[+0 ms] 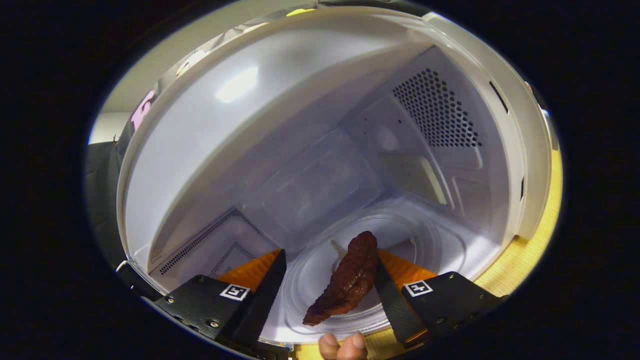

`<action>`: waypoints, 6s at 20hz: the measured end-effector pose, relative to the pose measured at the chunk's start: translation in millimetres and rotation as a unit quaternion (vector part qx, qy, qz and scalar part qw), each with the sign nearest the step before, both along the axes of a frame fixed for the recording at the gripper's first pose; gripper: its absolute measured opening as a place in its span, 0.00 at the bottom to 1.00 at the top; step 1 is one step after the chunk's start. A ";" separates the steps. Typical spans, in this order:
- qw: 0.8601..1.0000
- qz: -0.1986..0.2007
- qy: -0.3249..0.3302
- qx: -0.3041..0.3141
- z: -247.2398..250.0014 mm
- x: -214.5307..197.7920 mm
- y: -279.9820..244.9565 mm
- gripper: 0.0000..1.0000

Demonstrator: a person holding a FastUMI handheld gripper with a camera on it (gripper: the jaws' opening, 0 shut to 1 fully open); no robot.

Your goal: Open the microwave, put the food inside, and close the microwave door.

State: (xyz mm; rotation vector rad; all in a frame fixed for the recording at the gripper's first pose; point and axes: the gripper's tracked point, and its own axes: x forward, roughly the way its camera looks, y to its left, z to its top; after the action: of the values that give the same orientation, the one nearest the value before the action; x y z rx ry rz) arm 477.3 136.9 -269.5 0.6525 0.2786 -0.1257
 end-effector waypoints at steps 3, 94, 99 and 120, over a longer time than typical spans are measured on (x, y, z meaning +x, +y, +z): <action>0.994 -0.037 0.034 -0.096 -1.5 -9.5 -23.5 0.96; 0.929 0.071 -0.056 -0.359 92.6 -205.2 -83.0 0.01; 0.927 0.050 -0.050 -0.369 87.4 -163.6 -95.8 0.01; 0.935 0.060 -0.051 -0.345 99.9 -203.4 -90.2 0.04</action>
State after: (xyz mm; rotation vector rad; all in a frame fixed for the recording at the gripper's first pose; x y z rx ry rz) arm 273.9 46.8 -169.6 -0.0590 0.1552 -0.0635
